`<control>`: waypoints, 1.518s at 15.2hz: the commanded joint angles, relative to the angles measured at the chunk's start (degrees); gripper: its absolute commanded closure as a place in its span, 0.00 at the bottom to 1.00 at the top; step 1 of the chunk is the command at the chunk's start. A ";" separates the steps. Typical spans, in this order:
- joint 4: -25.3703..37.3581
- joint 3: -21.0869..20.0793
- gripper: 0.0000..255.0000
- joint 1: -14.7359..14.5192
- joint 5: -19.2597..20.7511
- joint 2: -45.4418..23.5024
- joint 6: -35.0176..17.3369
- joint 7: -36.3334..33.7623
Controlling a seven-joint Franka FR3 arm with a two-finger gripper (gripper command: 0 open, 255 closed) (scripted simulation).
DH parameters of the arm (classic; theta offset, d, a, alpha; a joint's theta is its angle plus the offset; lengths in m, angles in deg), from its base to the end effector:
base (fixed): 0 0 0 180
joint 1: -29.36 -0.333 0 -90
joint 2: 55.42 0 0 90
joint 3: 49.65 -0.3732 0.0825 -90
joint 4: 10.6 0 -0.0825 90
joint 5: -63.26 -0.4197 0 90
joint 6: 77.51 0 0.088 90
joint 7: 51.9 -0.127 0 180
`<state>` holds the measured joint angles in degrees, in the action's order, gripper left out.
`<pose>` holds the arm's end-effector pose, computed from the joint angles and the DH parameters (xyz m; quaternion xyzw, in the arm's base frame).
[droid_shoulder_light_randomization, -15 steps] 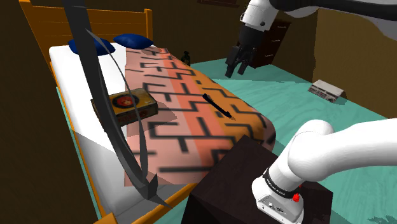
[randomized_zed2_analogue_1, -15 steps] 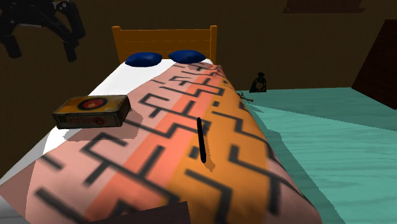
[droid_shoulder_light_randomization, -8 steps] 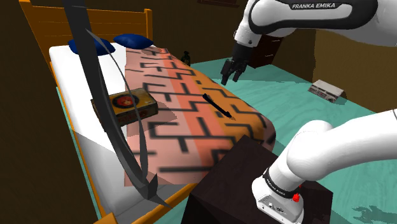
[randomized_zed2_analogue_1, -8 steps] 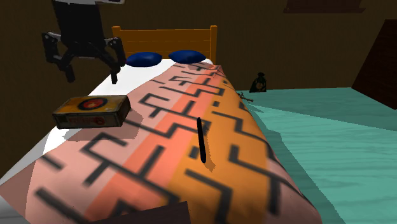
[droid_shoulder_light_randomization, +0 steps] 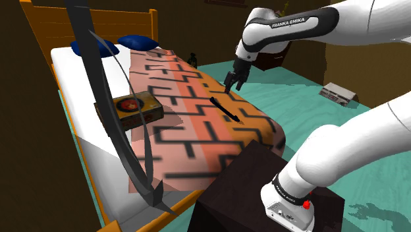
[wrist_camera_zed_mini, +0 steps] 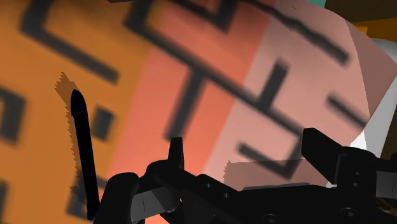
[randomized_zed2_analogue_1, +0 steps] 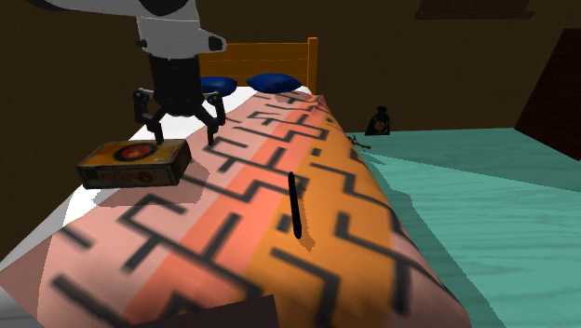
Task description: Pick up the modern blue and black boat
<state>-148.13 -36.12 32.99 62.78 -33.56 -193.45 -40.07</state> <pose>0.4208 -0.1343 0.4713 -0.9981 0.0400 -0.0090 0.0466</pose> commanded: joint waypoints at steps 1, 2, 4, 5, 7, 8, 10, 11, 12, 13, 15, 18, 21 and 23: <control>0.39 1.57 0.00 0.37 -0.17 -4.13 -3.58 2.02; 0.85 2.21 0.00 0.51 -0.39 -6.04 -4.92 2.90; 1.98 3.44 0.00 0.78 -1.06 -9.98 -7.49 4.73; 2.65 4.02 0.00 0.92 -1.51 -12.01 -8.70 5.70; 4.21 5.09 0.00 1.23 -2.67 -16.16 -10.97 7.72; 5.10 5.56 0.00 1.43 -3.36 -18.27 -12.01 8.77; 7.09 6.34 0.00 1.91 -4.97 -22.58 -13.91 10.95; 8.19 6.64 0.00 2.23 -5.86 -24.76 -14.77 12.06; 9.36 6.85 0.00 2.61 -6.80 -26.96 -15.55 13.17; 10.61 6.99 0.00 3.06 -7.76 -29.16 -16.26 14.26; 13.30 7.06 0.00 4.13 -9.69 -33.56 -17.48 16.39; 17.86 6.72 0.00 6.13 -12.42 -40.14 -18.82 19.25; 23.03 6.05 0.00 8.43 -14.73 -46.66 -19.61 21.57; 26.83 5.52 0.00 10.06 -15.97 -50.98 -19.85 22.80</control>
<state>-123.70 -30.29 41.99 47.65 -81.81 -213.17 -18.19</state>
